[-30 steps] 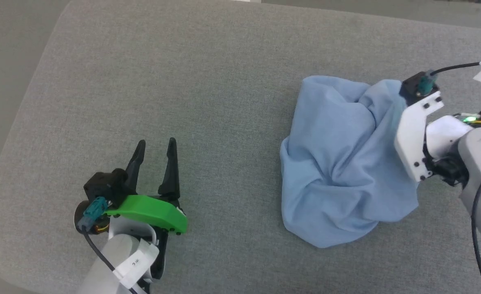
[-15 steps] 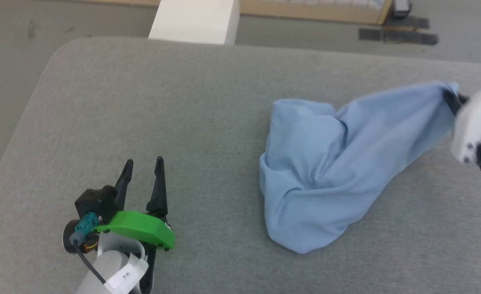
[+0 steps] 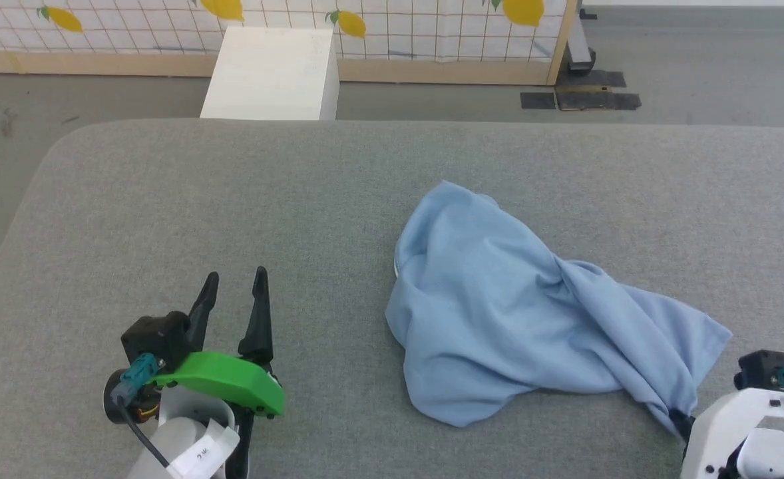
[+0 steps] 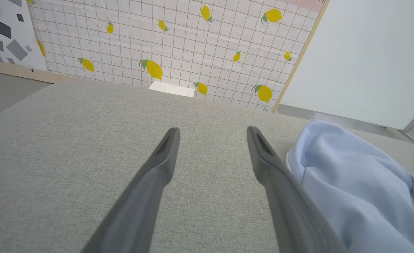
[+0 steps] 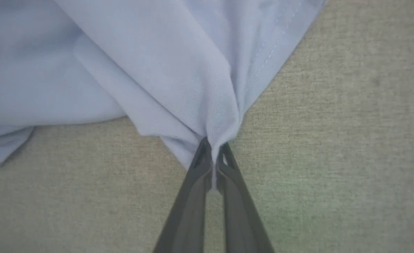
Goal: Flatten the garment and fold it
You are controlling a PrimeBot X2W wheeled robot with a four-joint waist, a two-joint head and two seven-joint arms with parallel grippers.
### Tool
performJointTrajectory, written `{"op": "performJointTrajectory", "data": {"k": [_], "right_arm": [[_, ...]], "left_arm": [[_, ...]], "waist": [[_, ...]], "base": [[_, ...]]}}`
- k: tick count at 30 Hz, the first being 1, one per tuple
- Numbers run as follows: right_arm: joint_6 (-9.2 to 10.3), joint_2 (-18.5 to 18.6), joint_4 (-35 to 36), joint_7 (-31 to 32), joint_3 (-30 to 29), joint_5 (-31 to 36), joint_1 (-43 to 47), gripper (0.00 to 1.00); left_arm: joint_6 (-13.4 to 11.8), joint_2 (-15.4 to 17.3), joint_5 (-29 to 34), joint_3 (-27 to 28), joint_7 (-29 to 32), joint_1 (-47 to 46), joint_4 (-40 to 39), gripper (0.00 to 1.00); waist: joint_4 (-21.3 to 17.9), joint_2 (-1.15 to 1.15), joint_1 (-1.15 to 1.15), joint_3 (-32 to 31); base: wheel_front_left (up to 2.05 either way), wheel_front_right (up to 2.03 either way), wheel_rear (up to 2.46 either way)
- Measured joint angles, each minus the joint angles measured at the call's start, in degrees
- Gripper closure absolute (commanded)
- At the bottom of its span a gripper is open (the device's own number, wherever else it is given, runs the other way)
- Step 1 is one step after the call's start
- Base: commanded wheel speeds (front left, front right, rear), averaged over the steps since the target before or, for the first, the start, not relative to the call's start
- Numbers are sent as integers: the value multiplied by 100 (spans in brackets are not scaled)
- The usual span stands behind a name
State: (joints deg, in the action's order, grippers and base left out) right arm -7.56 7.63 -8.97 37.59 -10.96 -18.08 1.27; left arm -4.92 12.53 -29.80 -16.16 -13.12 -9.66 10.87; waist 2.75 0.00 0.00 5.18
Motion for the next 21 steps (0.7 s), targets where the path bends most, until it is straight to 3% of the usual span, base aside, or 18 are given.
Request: {"op": "performJointTrajectory", "data": {"k": [1,2,3,7,10,15,21], "right_arm": [[0,-44,26,-46,-32,2,21,100],[0,-75,65,-149,-71,42,25,58],[0,-104,116,-299,-136,76,23,0],[0,-243,346,-1000,-430,60,0,0],[0,-349,678,-1931,-777,-21,-127,0],[0,-442,971,-2967,-980,-71,-230,0],[0,-457,925,-3367,-1105,3,-234,0]], "left_arm": [[0,1,-4,-3,1,1,5,0],[0,1,-4,-7,3,5,13,0],[0,4,-9,-10,20,10,25,0],[1,22,-31,-23,47,32,67,0],[0,34,-42,-38,52,69,68,0],[0,27,-54,-93,52,133,80,0],[-3,-127,-112,-268,313,26,157,0]], "waist": [[1,0,0,-8],[3,0,0,-18],[4,0,0,-32],[14,0,0,-112],[26,0,0,-187],[24,0,0,-287],[17,0,0,-331]], "base": [[0,0,0],[0,0,0],[0,0,0],[0,0,0],[0,0,0],[0,0,0],[0,0,0]]}}
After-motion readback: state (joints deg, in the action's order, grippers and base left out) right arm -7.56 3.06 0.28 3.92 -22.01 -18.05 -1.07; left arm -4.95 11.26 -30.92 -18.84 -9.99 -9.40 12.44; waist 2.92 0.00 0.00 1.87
